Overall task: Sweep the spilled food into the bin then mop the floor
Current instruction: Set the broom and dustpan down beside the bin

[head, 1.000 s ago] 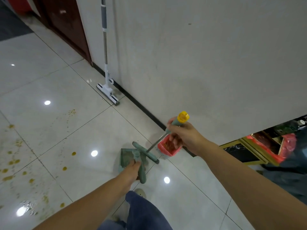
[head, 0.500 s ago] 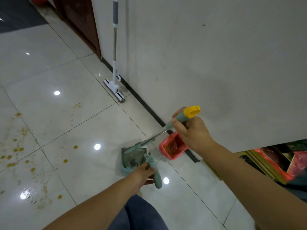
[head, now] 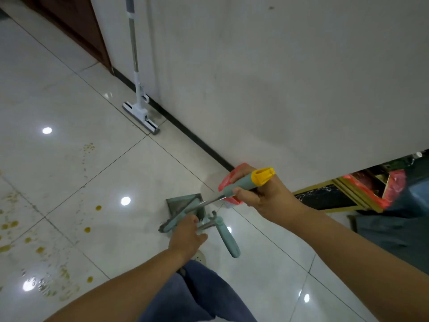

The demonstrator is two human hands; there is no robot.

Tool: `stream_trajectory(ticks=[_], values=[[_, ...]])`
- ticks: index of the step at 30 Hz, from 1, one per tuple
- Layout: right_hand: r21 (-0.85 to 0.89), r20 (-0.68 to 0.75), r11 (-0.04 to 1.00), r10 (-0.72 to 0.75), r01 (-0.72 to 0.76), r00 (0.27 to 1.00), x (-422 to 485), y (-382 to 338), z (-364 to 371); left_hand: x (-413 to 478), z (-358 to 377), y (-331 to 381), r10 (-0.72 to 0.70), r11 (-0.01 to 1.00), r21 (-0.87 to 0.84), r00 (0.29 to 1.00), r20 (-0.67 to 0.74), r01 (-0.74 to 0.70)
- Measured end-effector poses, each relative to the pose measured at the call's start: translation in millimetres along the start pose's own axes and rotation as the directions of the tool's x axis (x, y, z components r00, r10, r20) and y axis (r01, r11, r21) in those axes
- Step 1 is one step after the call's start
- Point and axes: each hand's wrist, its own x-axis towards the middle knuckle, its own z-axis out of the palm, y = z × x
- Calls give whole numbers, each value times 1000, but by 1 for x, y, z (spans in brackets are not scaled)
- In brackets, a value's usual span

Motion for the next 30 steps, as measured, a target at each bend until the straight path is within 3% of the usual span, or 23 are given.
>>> stream_trajectory(ticks=[2, 8, 16, 26, 30], values=[[23, -16, 999, 30, -29, 999, -9, -1, 1, 5, 1, 1, 151, 988, 57, 986, -72, -147], [10, -138, 999, 34, -32, 990, -32, -14, 5, 20, 16, 17, 349, 927, 132, 936, 37, -351], [-6, -210, 997, 80, -83, 975, -46, -16, 0, 26, 22, 32, 279, 942, 146, 948, 154, -301], [-39, -319, 991, 110, -129, 941, -56, -7, -26, 33, 39, 64, 298, 889, 310, 939, 169, -338], [-109, -282, 982, 120, -156, 952, -60, 6, -49, 28, 59, 87, 281, 921, 224, 943, 181, -317]])
